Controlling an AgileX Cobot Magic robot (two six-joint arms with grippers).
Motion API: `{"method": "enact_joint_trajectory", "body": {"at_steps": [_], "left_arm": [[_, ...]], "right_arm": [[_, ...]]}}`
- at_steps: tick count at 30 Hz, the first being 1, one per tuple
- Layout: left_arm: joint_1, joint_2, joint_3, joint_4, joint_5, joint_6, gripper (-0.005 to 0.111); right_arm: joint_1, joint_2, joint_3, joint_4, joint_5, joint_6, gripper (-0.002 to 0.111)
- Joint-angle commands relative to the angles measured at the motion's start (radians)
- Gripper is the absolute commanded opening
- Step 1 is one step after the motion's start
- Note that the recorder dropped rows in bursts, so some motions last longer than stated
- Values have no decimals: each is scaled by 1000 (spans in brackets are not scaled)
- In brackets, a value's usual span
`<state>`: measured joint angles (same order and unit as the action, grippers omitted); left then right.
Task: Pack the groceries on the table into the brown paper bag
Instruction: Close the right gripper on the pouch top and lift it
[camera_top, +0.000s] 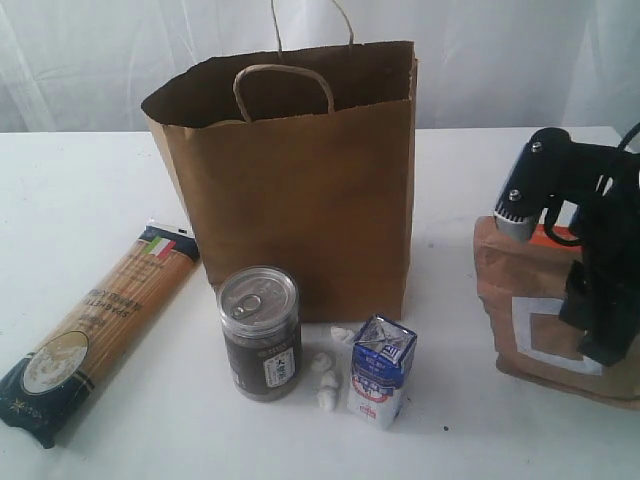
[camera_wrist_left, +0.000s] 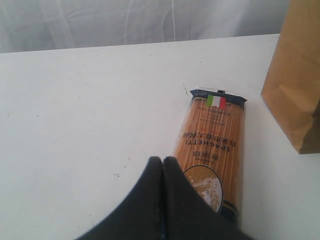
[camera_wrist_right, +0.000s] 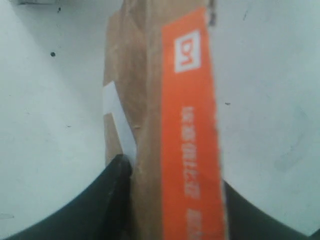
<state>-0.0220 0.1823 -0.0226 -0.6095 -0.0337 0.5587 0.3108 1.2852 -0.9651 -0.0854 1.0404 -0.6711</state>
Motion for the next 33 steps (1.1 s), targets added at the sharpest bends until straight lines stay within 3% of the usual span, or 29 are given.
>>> {"method": "enact_joint_trajectory", "body": {"at_steps": [1,15,19,25,33], "left_arm": [[0,5,2,-11,3,-4,0],[-15,3,2,-11,3,-4,0],[-34,3,2,-11,3,-4,0],[-36,3,2,-11,-3,0,0],[-40,3,2,-9,-39,0,0]], "right_arm": [[-13,-14,-1,27,-1,48,0],[-244,-55,19,123,-24,48,0],[-305,-66,19,247,2,46,0],[-314,-119,5,363,34,50,0],[-314,-189,-213,349,42,126,0]]}}
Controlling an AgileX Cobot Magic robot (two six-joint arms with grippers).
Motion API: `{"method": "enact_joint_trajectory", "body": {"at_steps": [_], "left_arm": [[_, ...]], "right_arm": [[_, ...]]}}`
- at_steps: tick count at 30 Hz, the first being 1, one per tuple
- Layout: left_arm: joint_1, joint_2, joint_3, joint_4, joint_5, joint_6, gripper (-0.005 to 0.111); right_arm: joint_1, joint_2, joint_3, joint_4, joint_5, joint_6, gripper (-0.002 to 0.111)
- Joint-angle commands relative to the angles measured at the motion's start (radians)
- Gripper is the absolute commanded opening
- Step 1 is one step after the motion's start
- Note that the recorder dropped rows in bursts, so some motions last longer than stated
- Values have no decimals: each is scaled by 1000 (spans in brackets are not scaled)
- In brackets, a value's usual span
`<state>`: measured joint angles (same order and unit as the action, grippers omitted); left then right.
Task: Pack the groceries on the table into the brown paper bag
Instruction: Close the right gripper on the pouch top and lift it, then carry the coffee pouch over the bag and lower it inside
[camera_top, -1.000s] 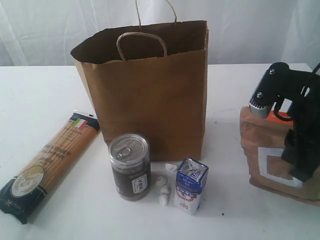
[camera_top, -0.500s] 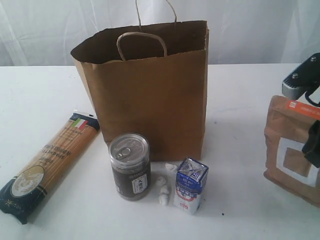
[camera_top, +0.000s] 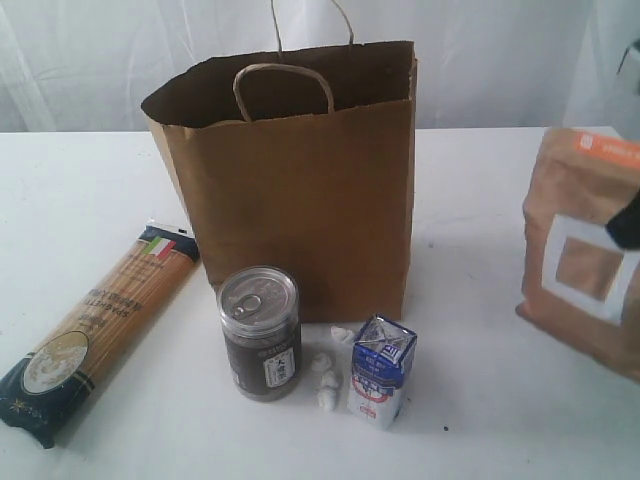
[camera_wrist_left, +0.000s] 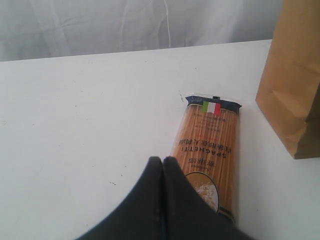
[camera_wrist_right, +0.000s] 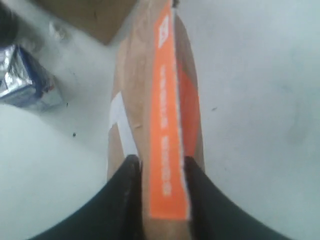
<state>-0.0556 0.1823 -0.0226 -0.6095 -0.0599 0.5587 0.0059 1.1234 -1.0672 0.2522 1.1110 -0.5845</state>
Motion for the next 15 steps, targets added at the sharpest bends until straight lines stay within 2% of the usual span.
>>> {"method": "enact_joint_trajectory", "body": {"at_steps": [1,8,11,15], "left_arm": [[-6,3,2,-9,-17,0,0],[-6,3,2,-9,-19,0,0],[-6,3,2,-9,-19,0,0],[-6,3,2,-9,-19,0,0]], "right_arm": [[-9,-28,-147,13,-29,50,0],[-6,-13,-359,135,-242,49,0],[-6,25,-434,257,-290,32,0],[-6,96,-504,528,-311,-102,0]]}}
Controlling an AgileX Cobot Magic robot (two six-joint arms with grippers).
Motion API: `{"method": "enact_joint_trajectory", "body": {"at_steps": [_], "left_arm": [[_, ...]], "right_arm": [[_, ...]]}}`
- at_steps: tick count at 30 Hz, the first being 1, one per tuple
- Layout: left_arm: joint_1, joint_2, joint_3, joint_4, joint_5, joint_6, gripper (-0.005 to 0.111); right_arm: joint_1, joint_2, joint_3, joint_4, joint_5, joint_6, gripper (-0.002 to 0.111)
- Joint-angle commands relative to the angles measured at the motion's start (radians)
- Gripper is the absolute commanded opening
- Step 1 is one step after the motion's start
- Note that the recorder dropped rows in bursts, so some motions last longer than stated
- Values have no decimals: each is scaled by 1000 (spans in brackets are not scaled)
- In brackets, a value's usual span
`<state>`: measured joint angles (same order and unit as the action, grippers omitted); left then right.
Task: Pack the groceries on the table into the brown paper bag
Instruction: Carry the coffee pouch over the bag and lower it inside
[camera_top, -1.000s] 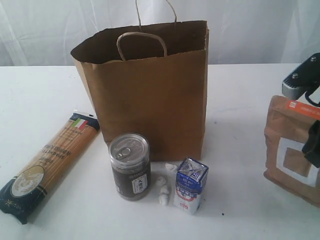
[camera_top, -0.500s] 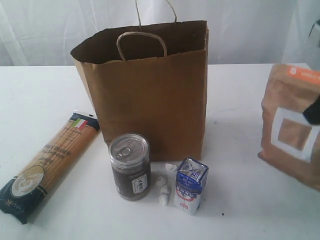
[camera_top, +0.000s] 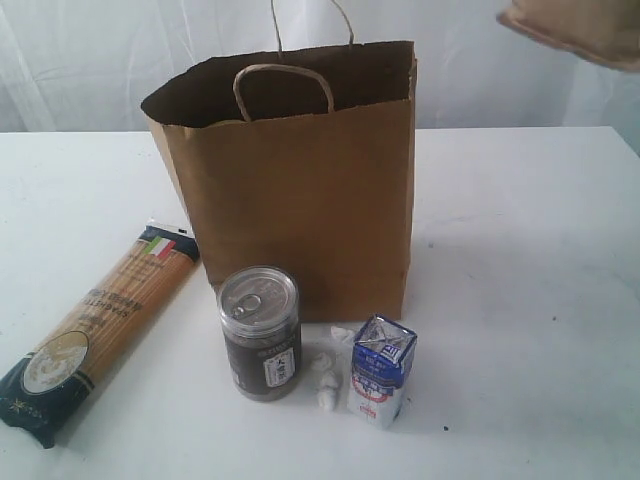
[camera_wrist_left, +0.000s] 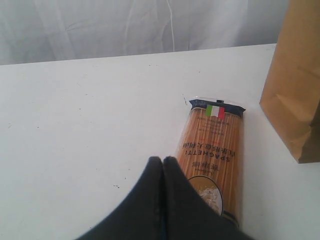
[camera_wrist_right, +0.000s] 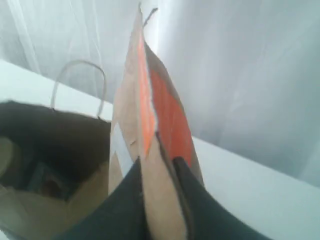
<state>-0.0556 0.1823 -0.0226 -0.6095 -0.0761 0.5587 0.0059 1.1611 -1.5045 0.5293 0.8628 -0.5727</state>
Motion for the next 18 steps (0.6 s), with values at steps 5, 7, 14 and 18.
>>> {"method": "enact_joint_trajectory", "body": {"at_steps": [5,7,14,18], "left_arm": [[-6,3,2,-9,-3,0,0],[-6,3,2,-9,-3,0,0],[-6,3,2,-9,-3,0,0],[-6,3,2,-9,-3,0,0]], "right_arm": [[12,137,-124,585,-132,-314,0],[31,173,-141,648,-129,-337,0],[143,279,-149,701,-127,-366,0],[181,336,-149,678,-127,-368,0]]}}
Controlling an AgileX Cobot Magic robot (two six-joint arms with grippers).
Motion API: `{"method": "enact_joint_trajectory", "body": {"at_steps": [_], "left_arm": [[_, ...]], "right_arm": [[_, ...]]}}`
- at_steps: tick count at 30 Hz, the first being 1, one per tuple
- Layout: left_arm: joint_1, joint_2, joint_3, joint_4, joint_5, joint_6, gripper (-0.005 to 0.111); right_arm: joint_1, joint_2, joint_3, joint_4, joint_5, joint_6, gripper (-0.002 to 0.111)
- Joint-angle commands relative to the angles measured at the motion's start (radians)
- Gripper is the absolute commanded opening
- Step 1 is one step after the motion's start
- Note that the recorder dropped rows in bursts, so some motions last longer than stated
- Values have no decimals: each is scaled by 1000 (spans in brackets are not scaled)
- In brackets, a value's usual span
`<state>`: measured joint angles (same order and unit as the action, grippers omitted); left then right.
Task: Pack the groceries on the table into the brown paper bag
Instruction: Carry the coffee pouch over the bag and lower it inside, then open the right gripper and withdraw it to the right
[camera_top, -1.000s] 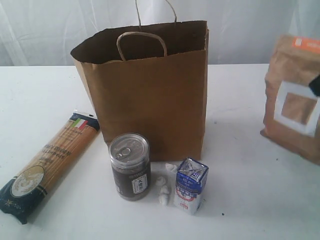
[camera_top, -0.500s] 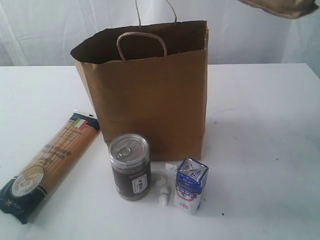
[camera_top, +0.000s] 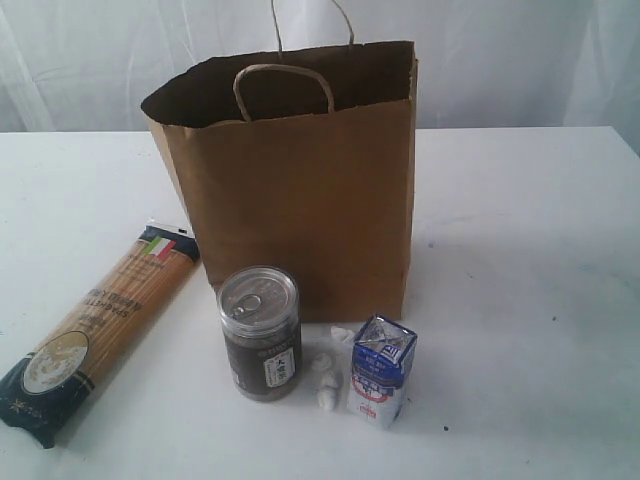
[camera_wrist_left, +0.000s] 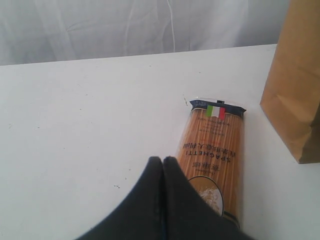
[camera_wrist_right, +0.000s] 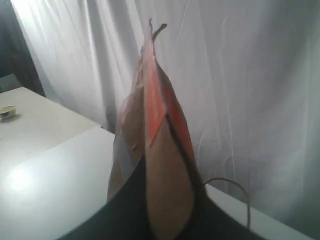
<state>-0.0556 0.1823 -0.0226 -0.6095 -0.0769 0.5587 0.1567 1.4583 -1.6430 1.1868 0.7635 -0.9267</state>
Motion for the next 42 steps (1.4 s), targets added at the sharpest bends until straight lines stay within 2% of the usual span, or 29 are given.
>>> {"method": "enact_joint_trajectory", "body": {"at_steps": [1,14,19,26,29,37,42], "left_arm": [[-6,3,2,-9,-2,0,0],[-6,3,2,-9,-2,0,0],[-6,3,2,-9,-2,0,0],[-6,3,2,-9,-2,0,0],[-6,3,2,-9,-2,0,0],[-6,3,2,-9,-2,0,0],[-6,3,2,-9,-2,0,0]], "right_arm": [[33,53,-11,5,-28,-14,0],[34,234,-11,-34,7,-18,0],[34,240,-11,-320,20,-12,0],[34,244,-9,-350,24,-12,0],[34,244,-9,-354,24,-12,7],[34,244,-9,-354,24,-12,45],[34,244,-9,-354,24,-12,49]]}}
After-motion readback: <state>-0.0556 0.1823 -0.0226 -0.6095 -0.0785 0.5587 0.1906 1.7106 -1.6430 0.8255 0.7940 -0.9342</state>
